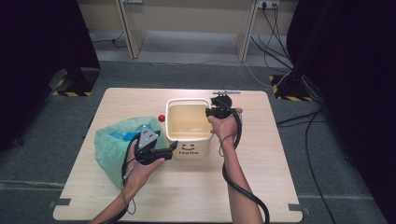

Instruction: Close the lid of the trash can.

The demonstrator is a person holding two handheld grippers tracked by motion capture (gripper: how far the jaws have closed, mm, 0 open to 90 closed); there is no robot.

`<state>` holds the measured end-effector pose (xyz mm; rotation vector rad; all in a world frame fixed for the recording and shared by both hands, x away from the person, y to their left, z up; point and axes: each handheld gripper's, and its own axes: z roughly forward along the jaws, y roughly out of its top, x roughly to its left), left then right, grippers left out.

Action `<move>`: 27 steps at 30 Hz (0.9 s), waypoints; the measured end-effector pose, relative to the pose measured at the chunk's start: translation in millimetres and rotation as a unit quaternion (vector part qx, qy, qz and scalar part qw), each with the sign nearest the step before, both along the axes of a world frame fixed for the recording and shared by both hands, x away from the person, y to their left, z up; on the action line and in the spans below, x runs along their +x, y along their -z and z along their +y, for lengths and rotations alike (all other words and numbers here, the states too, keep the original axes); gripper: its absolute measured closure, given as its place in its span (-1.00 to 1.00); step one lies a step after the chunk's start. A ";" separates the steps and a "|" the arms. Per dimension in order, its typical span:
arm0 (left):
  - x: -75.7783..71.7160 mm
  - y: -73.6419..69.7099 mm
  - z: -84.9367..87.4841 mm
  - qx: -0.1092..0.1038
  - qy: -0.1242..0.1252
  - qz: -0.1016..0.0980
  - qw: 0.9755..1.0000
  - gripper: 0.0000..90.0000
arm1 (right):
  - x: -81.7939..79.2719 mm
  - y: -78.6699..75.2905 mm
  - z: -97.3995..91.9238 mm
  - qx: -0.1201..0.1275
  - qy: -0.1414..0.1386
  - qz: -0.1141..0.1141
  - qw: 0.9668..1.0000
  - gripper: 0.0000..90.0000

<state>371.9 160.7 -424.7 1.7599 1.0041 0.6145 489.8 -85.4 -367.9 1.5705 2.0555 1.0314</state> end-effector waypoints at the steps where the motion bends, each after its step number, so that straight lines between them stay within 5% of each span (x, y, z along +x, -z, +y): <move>1: 0.3 -0.3 0.2 0.000 0.000 0.000 1.000 -0.51 | 0.1 0.1 0.4 -0.001 0.001 -0.001 1.000 0.66; 18: 2.1 2.8 4.3 -0.001 -0.001 0.004 1.000 -0.49 | 3.3 8.4 1.3 -0.032 -0.001 0.008 0.999 0.61; 27: 2.1 5.6 3.3 -0.001 0.000 0.008 1.000 -0.47 | 2.8 11.3 -2.7 -0.026 -0.004 0.010 1.000 0.49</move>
